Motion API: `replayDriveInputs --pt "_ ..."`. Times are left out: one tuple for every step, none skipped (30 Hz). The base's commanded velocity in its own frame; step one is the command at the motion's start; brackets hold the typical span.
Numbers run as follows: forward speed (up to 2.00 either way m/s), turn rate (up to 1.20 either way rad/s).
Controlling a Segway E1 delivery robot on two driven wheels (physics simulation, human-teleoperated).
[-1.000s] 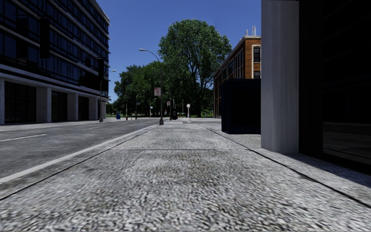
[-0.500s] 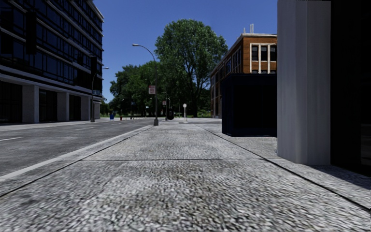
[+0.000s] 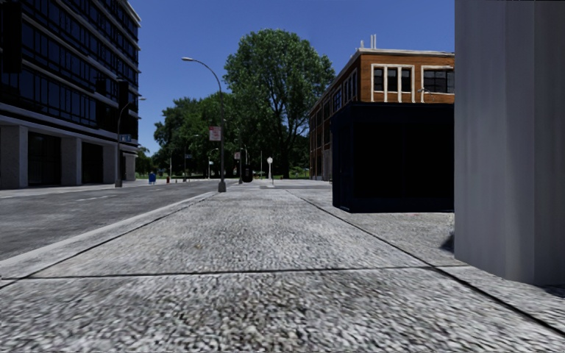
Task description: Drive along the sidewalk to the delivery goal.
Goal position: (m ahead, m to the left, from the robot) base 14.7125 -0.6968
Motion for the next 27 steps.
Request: replayDriveInputs --pt "2.0 0.0" --pt "2.0 0.0" --pt "2.0 0.0" --pt "2.0 0.0" --pt "2.0 0.0" --pt "2.0 0.0" --pt "2.0 0.0" --pt "2.0 0.0" --pt "2.0 0.0" --pt "2.0 0.0" --pt "2.0 0.0" --pt "2.0 0.0" --pt "2.0 0.0" --pt "2.0 0.0" --pt "2.0 0.0" --pt "2.0 0.0" --pt "2.0 0.0" --pt "2.0 0.0" --pt "2.0 0.0" --pt "2.0 0.0" --pt "2.0 0.0" --pt "2.0 0.0" --pt "2.0 0.0" --pt "2.0 0.0" --pt "2.0 0.0" --pt "2.0 0.0" --pt "2.0 0.0"
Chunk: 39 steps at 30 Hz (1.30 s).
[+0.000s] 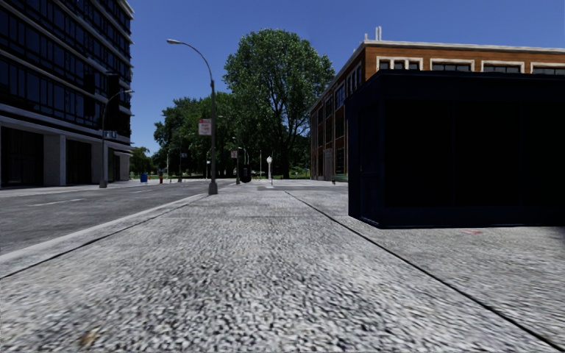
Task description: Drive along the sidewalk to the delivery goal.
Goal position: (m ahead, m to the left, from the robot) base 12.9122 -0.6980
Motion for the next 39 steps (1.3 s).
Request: replayDriveInputs --pt "2.0 0.0" --pt "2.0 0.0" --pt "2.0 0.0" --pt "2.0 0.0" --pt "2.0 0.0" --pt "2.0 0.0" --pt "2.0 0.0" --pt "2.0 0.0" --pt "2.0 0.0" --pt "2.0 0.0" --pt "2.0 0.0" --pt "2.0 0.0" --pt "2.0 0.0" --pt "2.0 0.0" --pt "2.0 0.0" --pt "2.0 0.0" --pt "2.0 0.0" --pt "2.0 0.0" --pt "2.0 0.0" --pt "2.0 0.0" --pt "2.0 0.0" --pt "2.0 0.0" --pt "2.0 0.0" --pt "2.0 0.0" --pt "2.0 0.0" --pt "2.0 0.0" --pt "2.0 0.0" --pt "2.0 0.0" --pt "2.0 0.0" --pt "2.0 0.0" --pt "2.0 0.0" --pt "2.0 0.0" --pt "2.0 0.0" --pt "2.0 0.0" --pt "2.0 0.0" --pt "2.0 0.0" --pt "2.0 0.0" --pt "2.0 0.0" --pt "2.0 0.0"
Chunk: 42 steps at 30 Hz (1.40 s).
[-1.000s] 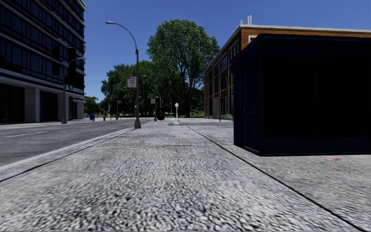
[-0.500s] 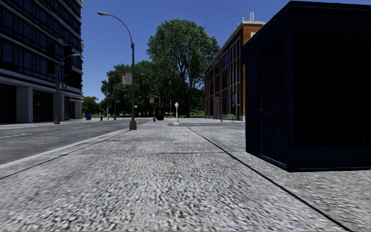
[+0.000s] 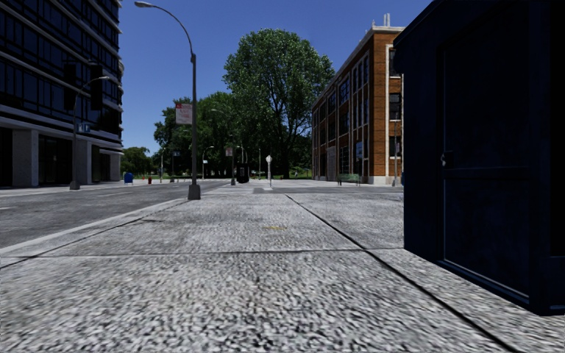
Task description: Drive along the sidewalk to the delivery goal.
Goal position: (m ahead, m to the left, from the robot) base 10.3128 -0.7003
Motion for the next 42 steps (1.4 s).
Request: replayDriveInputs --pt "2.0 0.0" --pt "2.0 0.0" --pt "2.0 0.0" --pt "2.0 -0.04" --pt "2.0 -0.04" --pt "2.0 -0.12" --pt "2.0 -0.2" --pt "2.0 -0.24" --pt "2.0 -0.24" --pt "2.0 -0.25" --pt "2.0 -0.25" --pt "2.0 -0.26" --pt "2.0 -0.26" --pt "2.0 -0.26" --pt "2.0 -0.26" --pt "2.0 -0.26" --pt "2.0 -0.26" --pt "2.0 -0.26" --pt "2.0 -0.26" --pt "2.0 -0.26" --pt "2.0 -0.26" --pt "2.0 -0.26" --pt "2.0 -0.26" --pt "2.0 -0.26" --pt "2.0 -0.26" --pt "2.0 -0.26" --pt "2.0 -0.28" --pt "2.0 -0.31" --pt "2.0 -0.31" --pt "2.0 -0.4" --pt "2.0 -0.44" --pt "2.0 -0.46" --pt "2.0 -0.46" --pt "2.0 -0.46" --pt "2.0 -0.46" --pt "2.0 -0.46" --pt "2.0 -0.46" --pt "2.0 -0.46" --pt "2.0 -0.46" --pt "2.0 -0.46" --pt "2.0 -0.46" --pt "2.0 -0.46"
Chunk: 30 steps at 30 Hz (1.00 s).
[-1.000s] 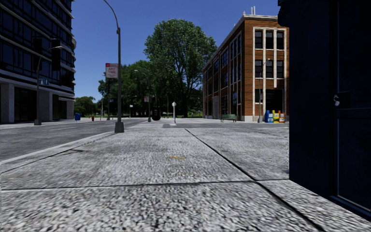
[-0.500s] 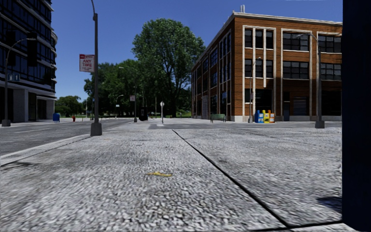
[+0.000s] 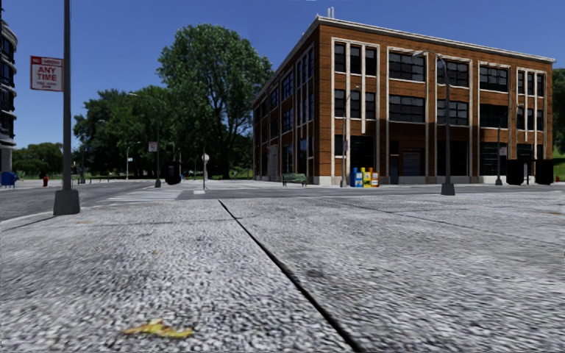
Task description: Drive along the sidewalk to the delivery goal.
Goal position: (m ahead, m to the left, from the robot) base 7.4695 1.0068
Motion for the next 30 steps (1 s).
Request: replayDriveInputs --pt "2.0 -0.46" --pt "2.0 -0.46" --pt "2.0 -0.46" --pt "2.0 -0.46" --pt "2.0 -0.46" --pt "2.0 -0.46" --pt "2.0 -0.46" --pt "2.0 -0.46" --pt "2.0 -0.36" --pt "2.0 -0.15" --pt "2.0 -0.15" --pt "2.0 0.0" --pt "2.0 0.0" --pt "2.0 0.0" --pt "2.0 0.0" --pt "2.0 0.0" --pt "2.0 0.0" --pt "2.0 0.0" --pt "2.0 0.0" --pt "2.0 0.0" --pt "2.0 0.0" --pt "2.0 0.0" --pt "2.0 0.0" --pt "2.0 0.0" --pt "2.0 0.0" --pt "2.0 0.0" --pt "2.0 0.0" --pt "2.0 0.0" --pt "2.0 0.0" --pt "2.0 0.0"
